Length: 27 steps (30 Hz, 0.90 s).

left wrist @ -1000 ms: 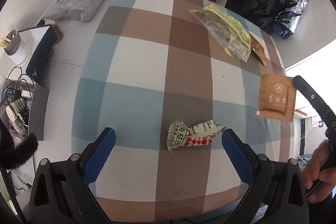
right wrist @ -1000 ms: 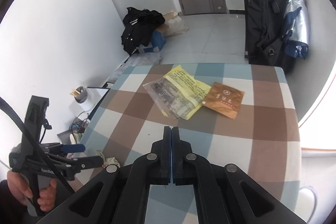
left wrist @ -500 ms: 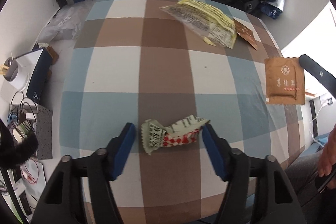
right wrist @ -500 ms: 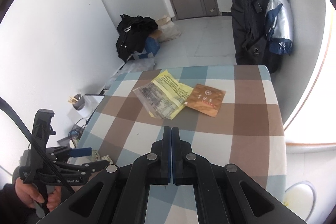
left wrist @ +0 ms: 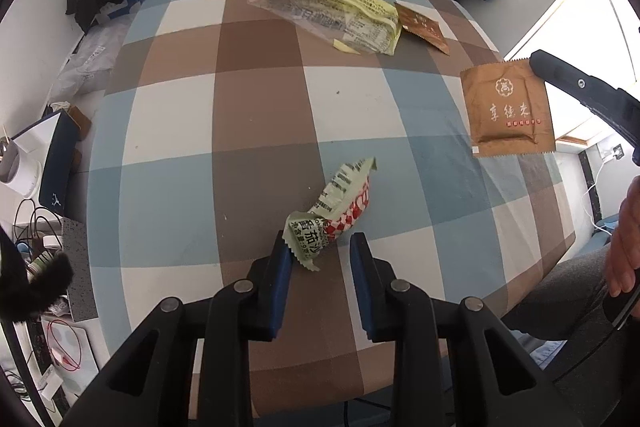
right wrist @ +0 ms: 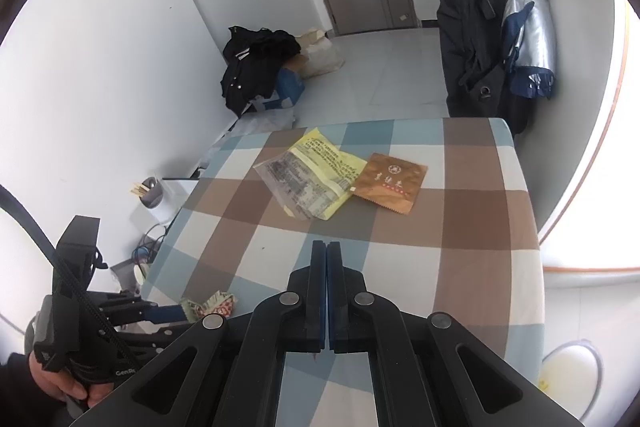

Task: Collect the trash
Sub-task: 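Close the left tool on the red-and-white candy wrapper and lift it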

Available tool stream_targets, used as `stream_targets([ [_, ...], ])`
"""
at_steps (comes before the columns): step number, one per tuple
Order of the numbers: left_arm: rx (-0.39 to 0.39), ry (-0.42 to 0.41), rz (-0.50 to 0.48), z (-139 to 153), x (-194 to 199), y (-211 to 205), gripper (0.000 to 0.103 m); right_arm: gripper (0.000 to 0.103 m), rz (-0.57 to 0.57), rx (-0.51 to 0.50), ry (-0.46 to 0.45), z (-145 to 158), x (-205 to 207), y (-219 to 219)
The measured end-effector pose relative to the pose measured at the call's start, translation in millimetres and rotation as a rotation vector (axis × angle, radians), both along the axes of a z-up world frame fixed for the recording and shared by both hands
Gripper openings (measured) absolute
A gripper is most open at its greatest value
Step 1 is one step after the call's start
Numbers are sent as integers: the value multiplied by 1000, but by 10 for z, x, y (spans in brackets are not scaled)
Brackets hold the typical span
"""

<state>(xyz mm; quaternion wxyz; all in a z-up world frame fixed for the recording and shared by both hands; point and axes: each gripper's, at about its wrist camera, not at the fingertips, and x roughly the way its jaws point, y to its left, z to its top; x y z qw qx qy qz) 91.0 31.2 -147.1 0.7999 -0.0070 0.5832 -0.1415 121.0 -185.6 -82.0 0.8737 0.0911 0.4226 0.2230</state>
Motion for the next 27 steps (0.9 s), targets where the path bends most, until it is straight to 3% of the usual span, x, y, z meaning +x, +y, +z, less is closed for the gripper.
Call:
stream_targets([
  [7, -34, 7, 31, -8, 65, 7, 33, 0, -4, 4, 17, -26, 23, 2],
  [9, -5, -5, 31, -4, 71, -16, 39, 0, 2, 2, 13, -19, 20, 13],
  [11, 63, -24, 37, -4, 88, -52, 51, 0, 7, 0, 7, -10, 14, 23],
  [13, 103, -43, 40, -4, 102, -81, 54, 0, 8, 0, 8, -15, 19, 27],
  [19, 157, -66, 22, -51, 116, -136, 56, 0, 5, 2, 20, -40, 43, 28],
  [27, 173, -93, -66, -56, 144, -275, 56, 0, 7, 3, 21, -49, 39, 22],
])
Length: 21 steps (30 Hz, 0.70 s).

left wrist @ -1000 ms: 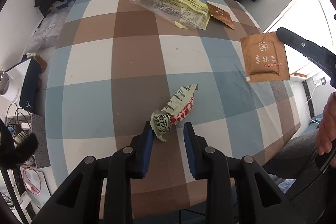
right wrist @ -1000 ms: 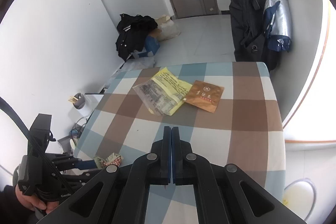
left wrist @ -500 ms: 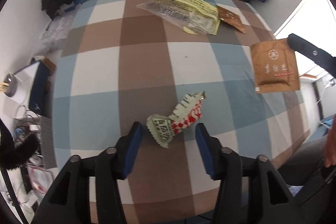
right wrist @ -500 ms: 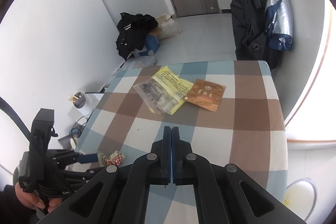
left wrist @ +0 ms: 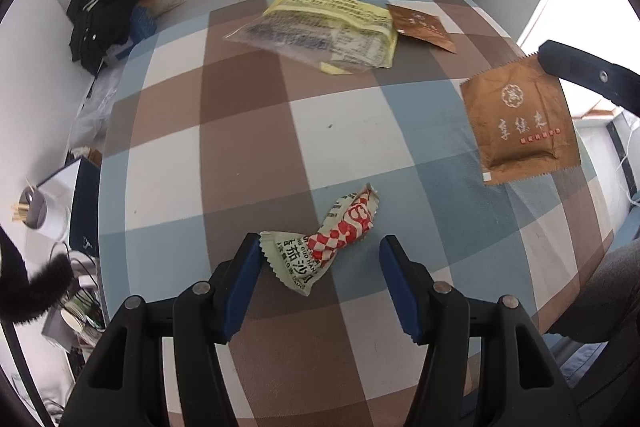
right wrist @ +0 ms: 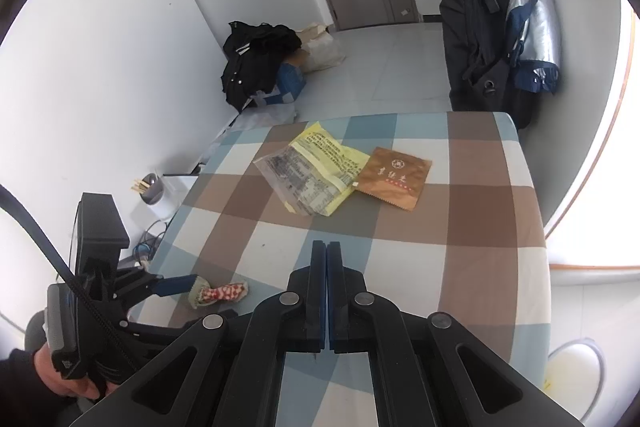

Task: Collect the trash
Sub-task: 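Close the left tool on the red-and-white candy wrapper and lift it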

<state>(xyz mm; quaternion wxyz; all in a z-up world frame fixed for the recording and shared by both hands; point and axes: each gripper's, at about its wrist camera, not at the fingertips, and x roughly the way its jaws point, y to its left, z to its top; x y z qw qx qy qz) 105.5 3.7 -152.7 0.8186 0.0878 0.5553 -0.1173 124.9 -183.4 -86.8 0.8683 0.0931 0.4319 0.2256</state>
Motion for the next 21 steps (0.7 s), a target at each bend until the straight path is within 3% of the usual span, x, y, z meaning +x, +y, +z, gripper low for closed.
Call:
stream_targets([
  [6, -8, -15, 6, 35, -35, 4, 56, 0, -9, 1, 4, -7, -5, -26],
  [12, -33, -23, 44, 44, 12, 38, 50, 0, -8, 2, 2, 1, -23, -33],
  [14, -35, -31, 37, 58, 9, 12, 42, 0, -7, 2, -1, 7, -34, -35],
  [21, -39, -26, 25, 56, -32, -14, 36, 0, -10, 7, -1, 18, -45, -56],
])
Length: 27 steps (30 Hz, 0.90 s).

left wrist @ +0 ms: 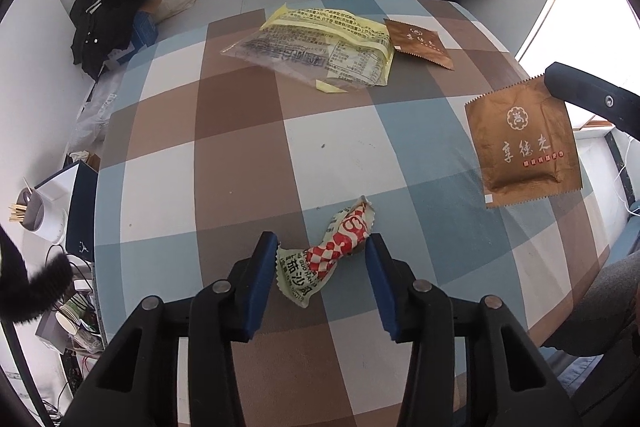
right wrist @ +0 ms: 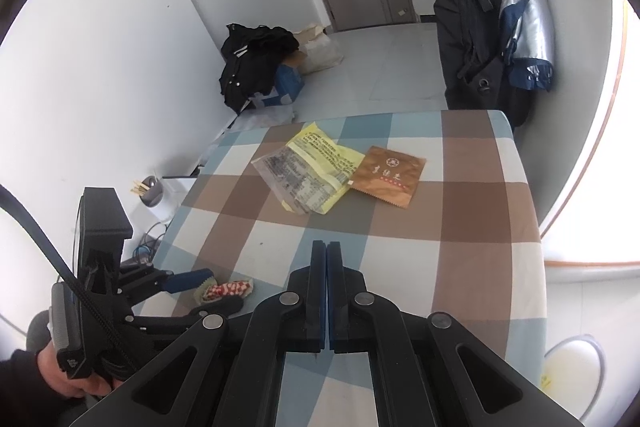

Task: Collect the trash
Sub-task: 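Close the left tool on the red-and-white candy wrapper and lift it, then carry the candy wrapper and brown packet in both tools over the white bin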

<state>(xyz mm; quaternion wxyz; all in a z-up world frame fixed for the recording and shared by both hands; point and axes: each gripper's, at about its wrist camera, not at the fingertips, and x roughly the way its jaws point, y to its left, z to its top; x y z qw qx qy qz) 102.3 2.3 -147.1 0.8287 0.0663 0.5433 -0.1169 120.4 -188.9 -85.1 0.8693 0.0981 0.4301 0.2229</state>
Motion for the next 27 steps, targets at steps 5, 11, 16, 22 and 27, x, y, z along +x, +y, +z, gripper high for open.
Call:
stream_targets([
  [5, -24, 9, 21, 8, 25, 43, 34, 0, -11, 8, -1, 19, 5, -34],
  [11, -43, 5, 14, 28, 8, 30, 28, 0, -11, 7, -5, 31, -2, -49],
  [16, -56, 15, 28, 21, 14, 51, 22, 0, -14, 11, -6, 50, -14, -59],
  [22, -69, -6, 30, 65, 3, 65, 11, 0, -15, 10, -5, 50, -20, -60],
  [27, -95, 1, 45, 68, 11, 110, 10, 0, -17, 13, -3, 45, -21, -64],
])
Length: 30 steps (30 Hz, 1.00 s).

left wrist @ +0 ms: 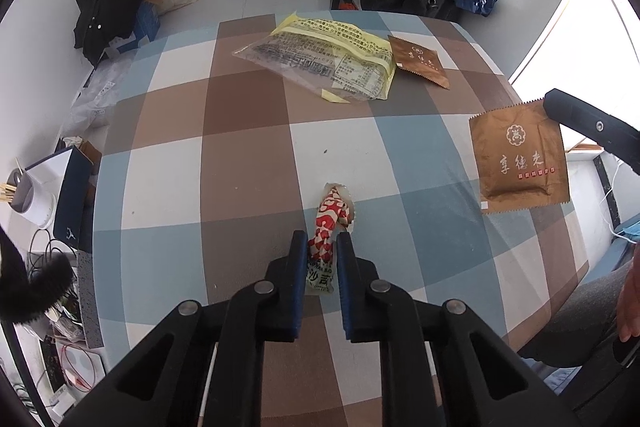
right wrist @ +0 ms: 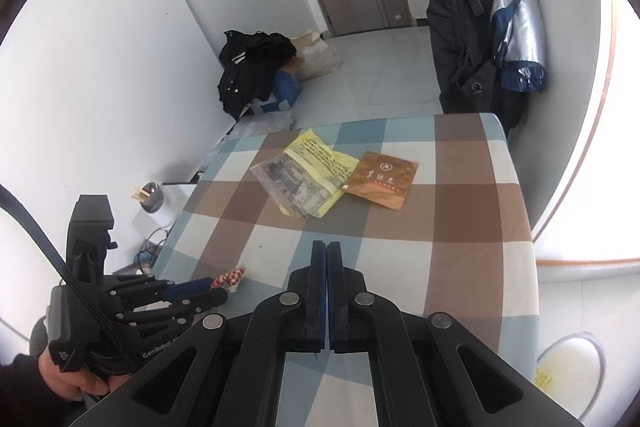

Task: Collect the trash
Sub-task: 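Carry the candy wrapper and brown packet in both tools over the white bin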

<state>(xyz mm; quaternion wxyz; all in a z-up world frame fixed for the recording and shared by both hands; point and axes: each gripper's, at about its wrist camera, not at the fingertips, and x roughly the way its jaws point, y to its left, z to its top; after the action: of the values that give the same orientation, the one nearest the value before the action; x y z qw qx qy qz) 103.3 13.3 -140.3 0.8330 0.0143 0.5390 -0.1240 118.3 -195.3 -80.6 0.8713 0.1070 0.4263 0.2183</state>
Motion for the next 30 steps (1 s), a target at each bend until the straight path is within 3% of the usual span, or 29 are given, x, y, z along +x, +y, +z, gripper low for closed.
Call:
stream_targets([
  [17, -125, -50, 18, 261, -25, 121, 10, 0, 7, 30, -20, 95, -26, -6],
  [23, -143, -66, 14, 404, -25, 74, 10, 0, -2, 28, -64, 332, -181, -101],
  [30, -174, -106, -9, 684, -43, -154, 10, 0, -39, 9, -161, 888, -457, -496],
])
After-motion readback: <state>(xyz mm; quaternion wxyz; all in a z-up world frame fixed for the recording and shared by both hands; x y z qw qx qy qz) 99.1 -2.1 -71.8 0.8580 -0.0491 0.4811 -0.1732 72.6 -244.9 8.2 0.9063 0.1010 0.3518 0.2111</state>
